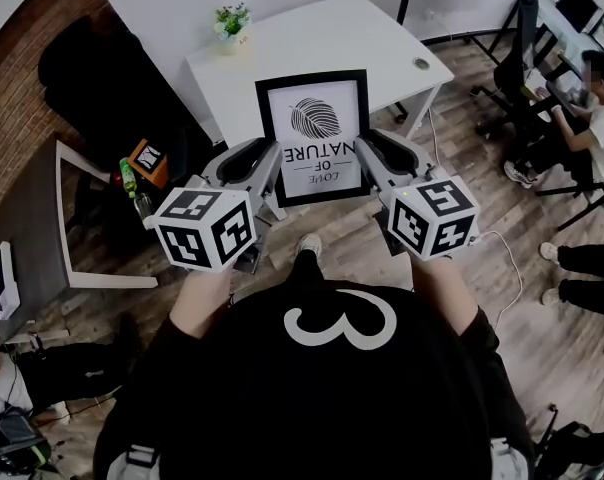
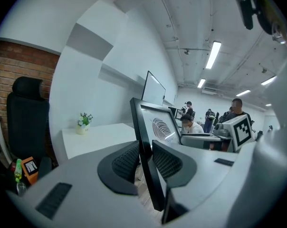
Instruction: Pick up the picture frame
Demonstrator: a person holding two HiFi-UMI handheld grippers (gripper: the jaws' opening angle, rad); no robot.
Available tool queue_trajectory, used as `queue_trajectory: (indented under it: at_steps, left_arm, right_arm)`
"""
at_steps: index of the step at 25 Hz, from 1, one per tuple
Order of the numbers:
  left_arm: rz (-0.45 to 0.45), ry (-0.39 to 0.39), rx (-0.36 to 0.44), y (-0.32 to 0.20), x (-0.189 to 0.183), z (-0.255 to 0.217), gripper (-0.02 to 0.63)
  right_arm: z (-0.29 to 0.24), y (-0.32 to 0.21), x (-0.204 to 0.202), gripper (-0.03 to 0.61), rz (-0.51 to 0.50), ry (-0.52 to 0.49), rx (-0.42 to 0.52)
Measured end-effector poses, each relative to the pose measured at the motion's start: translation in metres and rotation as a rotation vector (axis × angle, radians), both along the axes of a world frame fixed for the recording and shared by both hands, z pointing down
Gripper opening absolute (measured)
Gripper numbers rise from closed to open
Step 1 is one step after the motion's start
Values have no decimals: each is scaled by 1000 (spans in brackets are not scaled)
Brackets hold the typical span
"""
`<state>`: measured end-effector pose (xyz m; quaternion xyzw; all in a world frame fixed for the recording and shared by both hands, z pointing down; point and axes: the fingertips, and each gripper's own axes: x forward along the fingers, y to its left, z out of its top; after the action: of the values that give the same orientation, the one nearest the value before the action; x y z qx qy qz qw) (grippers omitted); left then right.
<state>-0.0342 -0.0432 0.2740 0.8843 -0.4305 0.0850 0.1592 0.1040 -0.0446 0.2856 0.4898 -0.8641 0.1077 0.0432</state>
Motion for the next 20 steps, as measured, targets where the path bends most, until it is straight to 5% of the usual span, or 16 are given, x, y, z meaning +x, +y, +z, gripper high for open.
queue_trajectory:
  at_steps: [20]
  left_arm:
    - [28, -3, 78, 24, 1, -37, 94]
  right_arm:
    - [-40, 26, 2, 92, 13, 4, 84]
